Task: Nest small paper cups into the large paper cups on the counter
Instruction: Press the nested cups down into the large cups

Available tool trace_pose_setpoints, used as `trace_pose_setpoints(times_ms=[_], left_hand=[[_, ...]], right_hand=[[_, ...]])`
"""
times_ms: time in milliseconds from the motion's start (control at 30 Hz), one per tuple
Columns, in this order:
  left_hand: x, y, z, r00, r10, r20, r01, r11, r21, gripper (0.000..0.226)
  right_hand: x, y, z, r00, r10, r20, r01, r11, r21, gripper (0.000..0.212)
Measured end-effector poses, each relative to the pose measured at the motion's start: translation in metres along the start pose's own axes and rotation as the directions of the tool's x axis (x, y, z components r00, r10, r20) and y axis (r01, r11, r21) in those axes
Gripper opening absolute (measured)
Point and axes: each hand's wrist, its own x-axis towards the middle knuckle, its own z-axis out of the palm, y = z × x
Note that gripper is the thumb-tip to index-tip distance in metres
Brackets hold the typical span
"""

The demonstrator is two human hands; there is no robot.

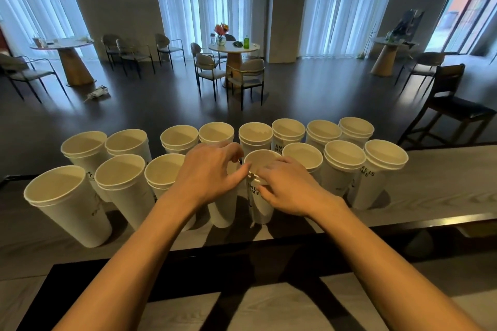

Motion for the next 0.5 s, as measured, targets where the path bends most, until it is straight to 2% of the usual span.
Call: trace_pose_setpoints(times_ms=[133, 233, 367, 500], left_hand=[[0.013, 0.002, 0.005, 0.999, -0.027, -0.025, 0.027, 0.999, 0.023, 0.028], [0.03, -0.003, 0.01, 0.995, -0.066, -0.075, 0.073, 0.993, 0.09, 0.025], [0.053, -0.01, 0.018, 0.989, -0.142, -0.038, 0.147, 0.969, 0.2, 0.033], [0.057, -0.018, 0.02, 0.981, -0.186, -0.049, 0.192, 0.962, 0.197, 0.028]], right_hand=[[-0.004, 0.001, 0.002, 0.999, -0.037, -0.012, 0.037, 0.999, -0.009, 0.031], [-0.005, 0.004, 0.003, 0.998, -0.053, -0.016, 0.052, 0.999, -0.013, 0.03], [-0.001, 0.008, 0.004, 0.998, -0.068, -0.007, 0.068, 0.998, -0.007, 0.028], [-0.001, 0.01, 0.001, 0.997, -0.064, -0.032, 0.065, 0.997, 0.049, 0.038]])
